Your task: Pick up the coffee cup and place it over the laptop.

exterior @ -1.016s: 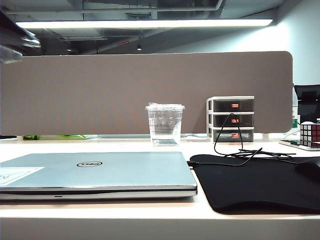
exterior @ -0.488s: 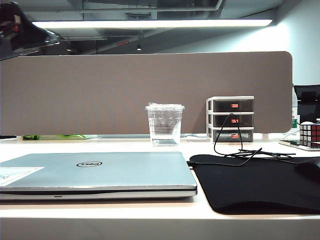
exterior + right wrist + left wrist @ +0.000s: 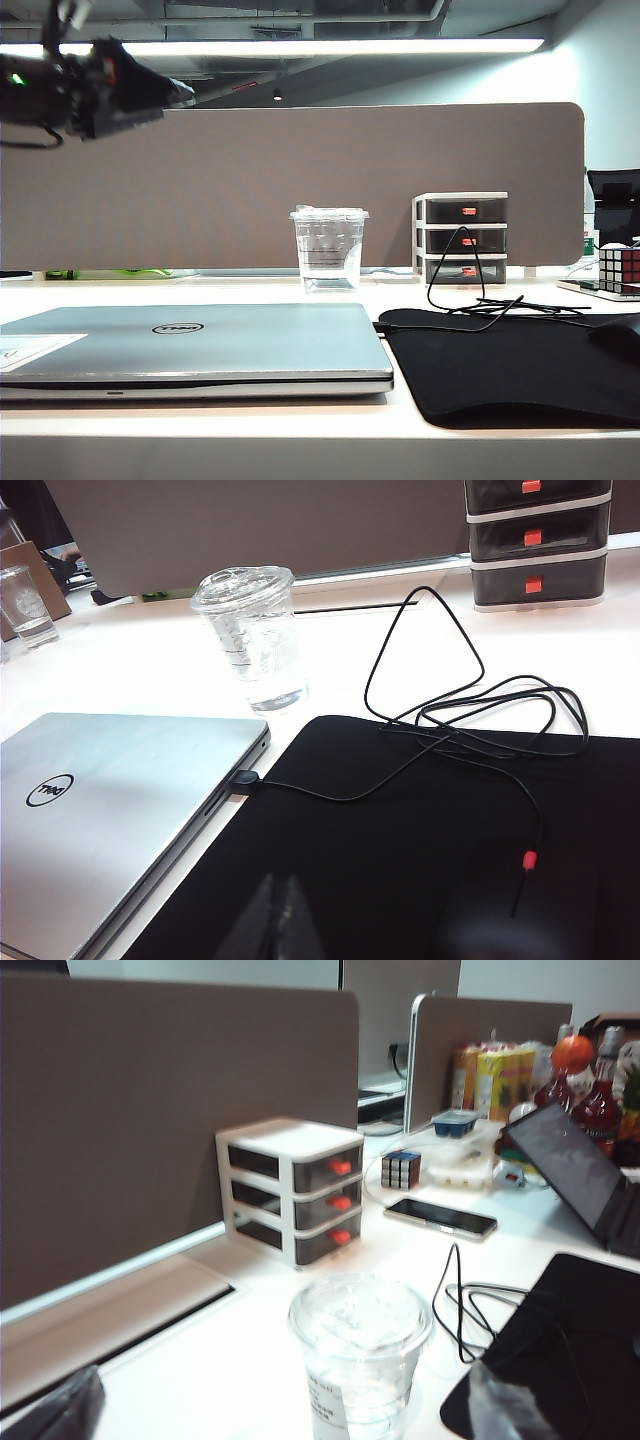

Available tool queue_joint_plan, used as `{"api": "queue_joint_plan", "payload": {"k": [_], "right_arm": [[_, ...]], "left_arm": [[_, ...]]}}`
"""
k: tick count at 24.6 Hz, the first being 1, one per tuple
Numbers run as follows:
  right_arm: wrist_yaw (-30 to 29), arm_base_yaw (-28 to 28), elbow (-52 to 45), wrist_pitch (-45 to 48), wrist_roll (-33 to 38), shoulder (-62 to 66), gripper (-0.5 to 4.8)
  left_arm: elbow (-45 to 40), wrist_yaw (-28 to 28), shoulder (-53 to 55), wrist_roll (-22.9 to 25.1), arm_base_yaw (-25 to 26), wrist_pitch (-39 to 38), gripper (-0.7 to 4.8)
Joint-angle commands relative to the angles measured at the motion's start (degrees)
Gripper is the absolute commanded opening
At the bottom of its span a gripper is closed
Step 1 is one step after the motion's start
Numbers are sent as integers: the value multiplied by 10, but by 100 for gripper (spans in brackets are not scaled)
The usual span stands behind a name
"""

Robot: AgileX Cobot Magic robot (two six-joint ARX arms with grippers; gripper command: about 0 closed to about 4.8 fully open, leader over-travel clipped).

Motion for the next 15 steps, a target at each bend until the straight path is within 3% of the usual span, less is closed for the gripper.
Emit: {"api": "queue_joint_plan", "payload": {"k": [1, 8, 15], "right_arm": [[-2, 1, -3, 5, 0, 1, -6], [-14, 1, -3, -8, 0, 1, -6], [-14, 1, -3, -20, -1, 1, -6]], "left_arm": [[45, 33, 63, 3, -2, -9, 479], [144, 56, 203, 24, -2, -19, 479], [218, 109, 276, 37, -13, -48, 479]]}}
